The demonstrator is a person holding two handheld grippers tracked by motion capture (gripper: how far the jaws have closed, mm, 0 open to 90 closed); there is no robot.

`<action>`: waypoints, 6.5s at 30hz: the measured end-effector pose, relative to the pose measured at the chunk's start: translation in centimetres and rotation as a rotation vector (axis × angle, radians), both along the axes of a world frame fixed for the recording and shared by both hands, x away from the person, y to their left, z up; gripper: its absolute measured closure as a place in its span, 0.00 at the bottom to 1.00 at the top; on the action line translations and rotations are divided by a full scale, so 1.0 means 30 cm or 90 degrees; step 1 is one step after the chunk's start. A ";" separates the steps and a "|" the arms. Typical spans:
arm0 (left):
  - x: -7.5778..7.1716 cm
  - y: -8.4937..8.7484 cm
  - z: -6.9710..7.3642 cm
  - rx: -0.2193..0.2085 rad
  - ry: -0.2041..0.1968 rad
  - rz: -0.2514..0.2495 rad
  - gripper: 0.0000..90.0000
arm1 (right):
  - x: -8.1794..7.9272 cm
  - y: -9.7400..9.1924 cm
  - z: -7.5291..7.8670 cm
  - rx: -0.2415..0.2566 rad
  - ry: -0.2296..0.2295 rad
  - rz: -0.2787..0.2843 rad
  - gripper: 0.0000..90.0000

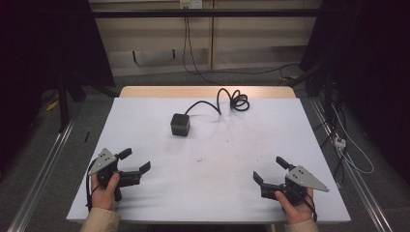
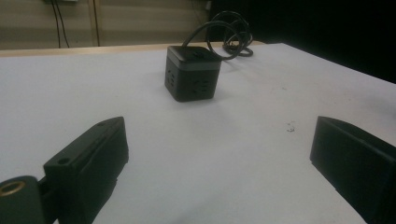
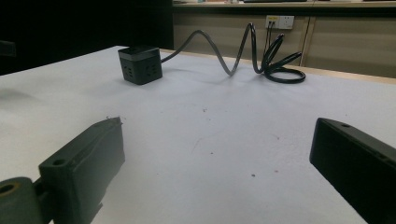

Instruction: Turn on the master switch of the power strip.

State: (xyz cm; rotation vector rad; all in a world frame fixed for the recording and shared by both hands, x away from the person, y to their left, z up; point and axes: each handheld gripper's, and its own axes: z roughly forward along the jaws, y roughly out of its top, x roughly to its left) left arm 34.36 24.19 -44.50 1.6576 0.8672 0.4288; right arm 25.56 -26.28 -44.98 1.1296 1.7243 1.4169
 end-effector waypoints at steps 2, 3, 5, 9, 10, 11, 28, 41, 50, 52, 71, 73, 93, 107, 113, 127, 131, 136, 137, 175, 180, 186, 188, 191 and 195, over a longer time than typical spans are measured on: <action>0.001 0.000 0.001 0.004 0.000 0.002 0.04 | -0.002 0.000 0.000 -0.001 0.000 0.001 0.03; 0.002 0.001 0.003 0.006 -0.002 0.004 0.04 | -0.003 0.000 0.001 -0.001 -0.001 0.003 0.03; 0.003 0.002 0.004 -0.001 -0.003 0.005 0.04 | -0.004 -0.001 0.001 -0.001 -0.001 0.003 0.03; 0.008 -0.003 0.012 -0.001 -0.011 0.006 0.04 | -0.006 -0.006 0.003 0.001 -0.001 -0.001 0.03; 0.010 -0.006 0.013 -0.001 -0.011 0.007 0.04 | -0.006 -0.007 0.002 0.001 -0.001 -0.002 0.03; 0.010 -0.006 0.013 -0.001 -0.011 0.007 0.04 | -0.006 -0.008 0.003 0.006 0.001 -0.004 0.03; 0.041 -0.049 0.039 -0.002 -0.019 0.003 0.04 | -0.005 -0.011 0.007 0.005 -0.005 -0.007 0.03; 0.070 -0.080 0.053 0.001 -0.025 -0.006 0.04 | 0.000 -0.014 0.006 0.010 -0.006 -0.010 0.03; 0.086 -0.093 0.065 -0.006 -0.030 -0.008 0.05 | -0.001 -0.015 0.006 0.011 -0.007 -0.011 0.03; 0.091 -0.095 0.068 -0.007 -0.031 -0.007 0.04 | -0.001 -0.016 0.005 0.011 -0.008 -0.012 0.03; 0.137 -0.104 0.070 -0.002 -0.027 0.003 0.05 | -0.002 -0.017 0.006 0.008 -0.008 -0.012 0.03; 0.142 -0.106 0.069 0.001 -0.026 0.001 0.05 | -0.002 -0.019 0.005 0.008 -0.007 -0.013 0.03; 0.178 -0.146 0.072 0.001 -0.020 -0.004 0.05 | -0.002 -0.024 0.006 0.007 -0.012 -0.013 0.03; 0.208 -0.176 0.074 0.006 -0.010 -0.011 0.06 | -0.002 -0.023 0.007 0.005 -0.011 -0.011 0.03; 0.222 -0.192 0.073 0.008 -0.008 -0.013 0.06 | -0.002 -0.026 0.007 0.006 -0.011 -0.011 0.04; 0.248 -0.228 0.079 0.016 -0.002 -0.020 0.06 | -0.004 -0.026 0.008 0.008 -0.010 -0.012 0.04; 0.255 -0.235 0.080 0.017 -0.002 -0.022 0.06 | -0.004 -0.027 0.008 0.009 -0.012 -0.012 0.04; 0.264 -0.242 0.069 0.019 0.004 -0.021 0.06 | -0.004 -0.028 0.009 0.006 -0.011 -0.009 0.04; 0.265 -0.243 0.066 0.020 0.006 -0.020 0.06 | -0.004 -0.028 0.009 0.006 -0.012 -0.009 0.04; 0.323 -0.261 0.064 0.034 0.016 0.001 0.06 | -0.005 -0.027 0.013 0.005 -0.017 -0.003 0.04; 0.327 -0.263 0.061 0.039 0.016 0.002 0.06 | -0.005 -0.024 0.014 0.006 -0.015 -0.001 0.04; 0.327 -0.268 0.059 0.035 0.015 0.002 0.06 | -0.005 -0.022 0.015 0.005 -0.016 0.000 0.04; 0.328 -0.268 0.060 0.033 0.014 0.001 0.05 | -0.005 -0.022 0.014 0.005 -0.016 0.001 0.04; 0.331 -0.267 0.059 0.038 0.015 0.003 0.05 | -0.004 -0.022 0.014 0.006 -0.016 0.001 0.04; 0.335 -0.270 0.055 0.034 0.018 0.005 0.05 | -0.005 -0.022 0.015 0.005 -0.016 0.001 0.04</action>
